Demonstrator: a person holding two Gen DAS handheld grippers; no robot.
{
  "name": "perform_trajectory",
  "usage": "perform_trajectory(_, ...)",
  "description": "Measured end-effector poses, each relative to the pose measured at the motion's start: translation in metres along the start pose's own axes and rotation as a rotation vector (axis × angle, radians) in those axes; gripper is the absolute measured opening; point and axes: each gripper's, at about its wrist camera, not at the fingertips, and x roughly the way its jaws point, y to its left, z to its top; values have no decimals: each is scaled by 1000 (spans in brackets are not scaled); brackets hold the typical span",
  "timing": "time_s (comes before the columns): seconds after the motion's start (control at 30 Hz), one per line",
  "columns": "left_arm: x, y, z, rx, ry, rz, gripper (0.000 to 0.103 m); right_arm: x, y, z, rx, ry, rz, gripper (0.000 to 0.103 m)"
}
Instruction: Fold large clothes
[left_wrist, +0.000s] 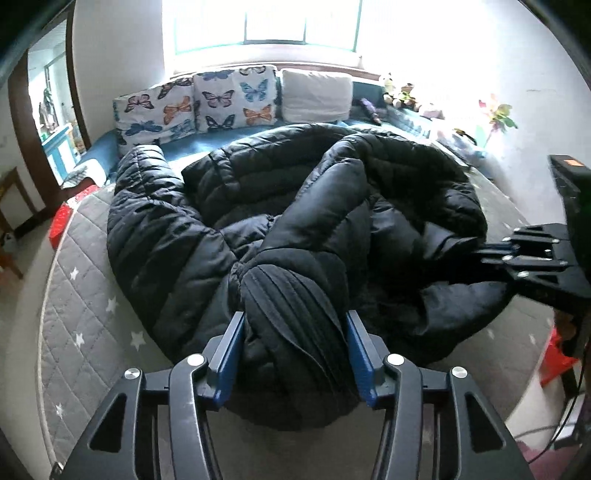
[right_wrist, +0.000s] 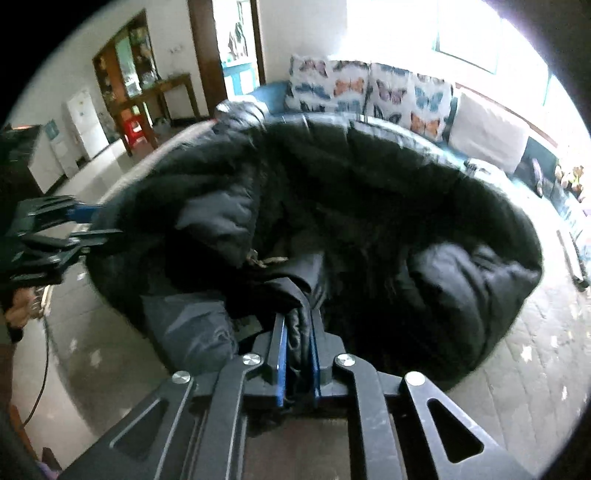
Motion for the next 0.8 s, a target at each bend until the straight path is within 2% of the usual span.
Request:
perform_trajectory(0.1, -18, -8, -18, 25, 2, -24, 54, -40, 7, -26, -3, -50, 5, 10)
perform_trajectory(0.17, -31, -14, -31, 54, 3, -34, 54, -47, 12, -38, -5, -46, 14, 10)
perform_trajectory(0.3, -50, -18, -51, 90, 21, 21, 54, -35, 12, -54, -2, 47, 39, 10)
perform_trajectory(0.37, -59, -17, -51, 93, 7, 32, 55, -30, 10, -58, 7, 106, 51, 12)
perform_trajectory(0.47, -68, -16, -40, 72, -26, 20, 55, -32, 7, -52, -5, 137, 39, 14)
perform_trajectory(0.5, -67, -15, -35, 63, -31, 16, 55, -34, 7, -49, -17, 134, 28, 18)
perform_trajectory(0.53, -64, -15, -29, 50, -31, 10, 55, -33, 9, -46, -35, 131, 9, 35)
perform_trajectory(0.57, -60, -15, -19, 41, -27, 4, 55, -33, 11, -45, -53, 119, -15, 57)
perform_trajectory(0.6, -52, -14, -12, 25, -20, -9, 55, -29, 13, -39, -72, 93, -46, 66)
perform_trajectory(0.63, -47, -13, -4, 15, -14, -14, 55, -28, 20, -43, -86, 80, -63, 70)
perform_trajectory(0.7, -29, -12, 11, -15, 12, -26, 55, -18, 25, -40, -121, 78, -94, 70)
perform_trajectory(0.8, -14, -29, 16, 3, 31, -136, 55, 6, 32, -42, -165, 133, -135, 70)
